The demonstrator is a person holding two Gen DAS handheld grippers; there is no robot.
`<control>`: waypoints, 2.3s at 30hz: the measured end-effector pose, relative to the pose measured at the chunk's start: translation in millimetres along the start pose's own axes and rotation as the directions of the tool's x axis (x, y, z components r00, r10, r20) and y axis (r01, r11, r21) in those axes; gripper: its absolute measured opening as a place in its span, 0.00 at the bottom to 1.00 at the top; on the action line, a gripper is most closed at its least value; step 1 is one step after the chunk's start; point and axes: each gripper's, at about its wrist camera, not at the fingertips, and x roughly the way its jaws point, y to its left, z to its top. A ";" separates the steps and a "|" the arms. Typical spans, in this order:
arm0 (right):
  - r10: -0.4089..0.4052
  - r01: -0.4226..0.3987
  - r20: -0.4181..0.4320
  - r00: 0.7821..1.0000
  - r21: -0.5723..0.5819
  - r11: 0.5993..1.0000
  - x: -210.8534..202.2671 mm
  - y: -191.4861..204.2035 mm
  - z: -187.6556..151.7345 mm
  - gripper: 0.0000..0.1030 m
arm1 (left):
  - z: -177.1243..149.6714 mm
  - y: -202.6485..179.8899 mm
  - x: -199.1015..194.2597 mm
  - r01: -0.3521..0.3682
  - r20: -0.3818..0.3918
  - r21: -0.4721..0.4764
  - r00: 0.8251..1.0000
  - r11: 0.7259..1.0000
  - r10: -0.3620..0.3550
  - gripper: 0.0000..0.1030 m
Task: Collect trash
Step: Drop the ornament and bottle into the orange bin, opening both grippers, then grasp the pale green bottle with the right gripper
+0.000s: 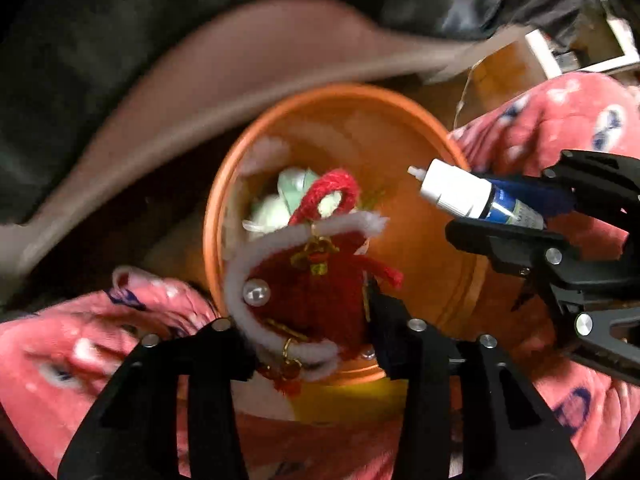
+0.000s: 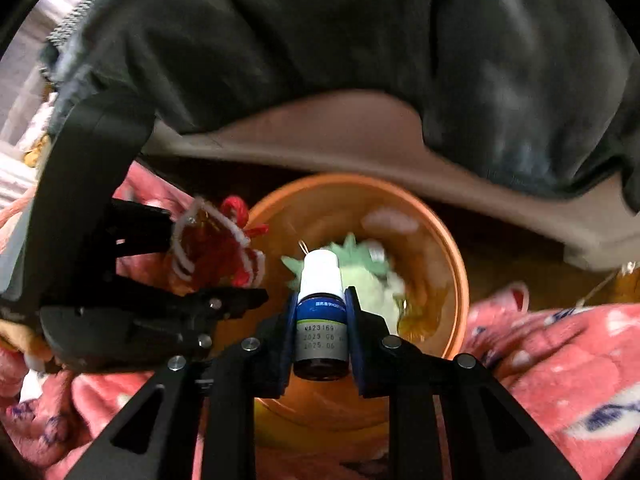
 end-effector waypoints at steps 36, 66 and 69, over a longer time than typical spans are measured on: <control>-0.024 -0.010 0.316 0.948 0.104 0.995 -109.5 -13.5 24.2 0.74 | -28.3 -1.9 -119.5 -0.139 0.390 -0.177 0.899 0.974 0.199 0.71; -0.168 0.396 0.437 0.884 -0.505 0.767 -120.7 105.4 379.4 0.76 | -74.1 85.4 -207.5 0.034 0.599 -0.435 0.757 0.900 0.261 0.82; -0.175 0.407 0.443 0.880 -0.509 0.759 -119.9 105.4 376.9 0.63 | -73.4 91.0 -207.7 0.041 0.599 -0.445 0.756 0.895 0.263 0.82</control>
